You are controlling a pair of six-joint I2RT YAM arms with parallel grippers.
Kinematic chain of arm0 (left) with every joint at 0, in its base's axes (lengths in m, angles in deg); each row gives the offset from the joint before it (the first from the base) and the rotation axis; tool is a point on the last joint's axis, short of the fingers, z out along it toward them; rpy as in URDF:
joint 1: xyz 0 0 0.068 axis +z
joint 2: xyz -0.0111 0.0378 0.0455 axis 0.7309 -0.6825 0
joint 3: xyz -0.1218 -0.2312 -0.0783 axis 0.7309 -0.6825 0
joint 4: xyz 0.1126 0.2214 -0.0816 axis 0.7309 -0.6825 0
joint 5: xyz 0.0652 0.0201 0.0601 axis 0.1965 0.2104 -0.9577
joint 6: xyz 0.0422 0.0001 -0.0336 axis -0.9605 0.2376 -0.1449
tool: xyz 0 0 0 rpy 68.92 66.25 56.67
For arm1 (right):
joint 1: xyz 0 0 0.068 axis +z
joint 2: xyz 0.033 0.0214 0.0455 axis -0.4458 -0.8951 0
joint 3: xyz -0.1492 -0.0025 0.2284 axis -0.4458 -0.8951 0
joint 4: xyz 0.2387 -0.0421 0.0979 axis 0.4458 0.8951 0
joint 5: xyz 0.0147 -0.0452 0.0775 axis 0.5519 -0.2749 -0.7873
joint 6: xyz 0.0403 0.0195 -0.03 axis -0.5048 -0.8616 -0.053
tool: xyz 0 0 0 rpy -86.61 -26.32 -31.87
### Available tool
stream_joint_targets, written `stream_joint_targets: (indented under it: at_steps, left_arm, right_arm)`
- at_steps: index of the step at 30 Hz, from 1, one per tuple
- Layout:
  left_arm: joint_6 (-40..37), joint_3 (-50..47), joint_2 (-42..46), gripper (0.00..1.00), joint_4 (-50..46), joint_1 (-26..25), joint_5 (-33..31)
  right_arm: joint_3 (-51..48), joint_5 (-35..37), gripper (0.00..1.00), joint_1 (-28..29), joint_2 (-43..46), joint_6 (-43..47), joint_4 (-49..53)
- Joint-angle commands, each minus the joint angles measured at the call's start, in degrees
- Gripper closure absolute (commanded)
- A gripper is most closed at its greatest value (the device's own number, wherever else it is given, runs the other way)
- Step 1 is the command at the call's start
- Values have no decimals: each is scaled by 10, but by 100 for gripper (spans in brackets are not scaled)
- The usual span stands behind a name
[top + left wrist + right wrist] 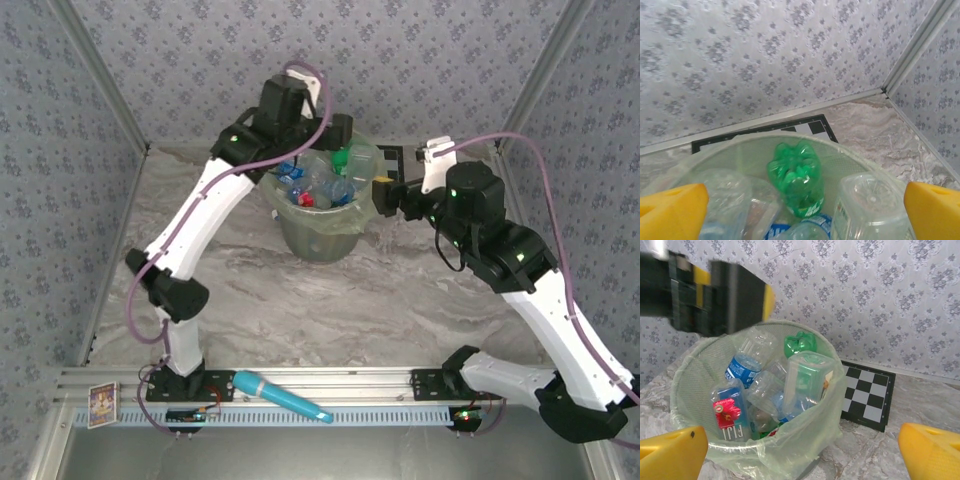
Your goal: Put the plastic bottles in the bin
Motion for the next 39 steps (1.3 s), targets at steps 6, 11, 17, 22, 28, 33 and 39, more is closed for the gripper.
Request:
stream_joint_targets:
  at_steps: [6, 11, 17, 22, 28, 33, 39]
  left_arm:
    - [75, -281, 207, 0, 135, 66, -38]
    - [126, -411, 295, 1, 130, 141, -30]
    - [156, -523, 339, 7, 127, 213, 4]
    - [189, -588, 312, 12, 159, 275, 96]
    - [210, -568, 200, 14, 173, 302, 182]
    - [211, -507, 92, 14, 178, 303, 235]
    - [220, -417, -34, 17, 172, 303, 290]
  right_arm:
    - [40, -35, 0, 17, -55, -4, -16]
    - [66, -44, 0, 33, -98, -3, -32]
    - [118, -45, 0, 59, -153, 2, -24]
    - [165, -33, 0, 81, -190, 10, 0]
    - [207, -1, 0, 104, -213, 21, 28]
    - [228, 32, 0, 122, -225, 24, 48]
    - [260, 79, 0, 144, -238, 32, 74]
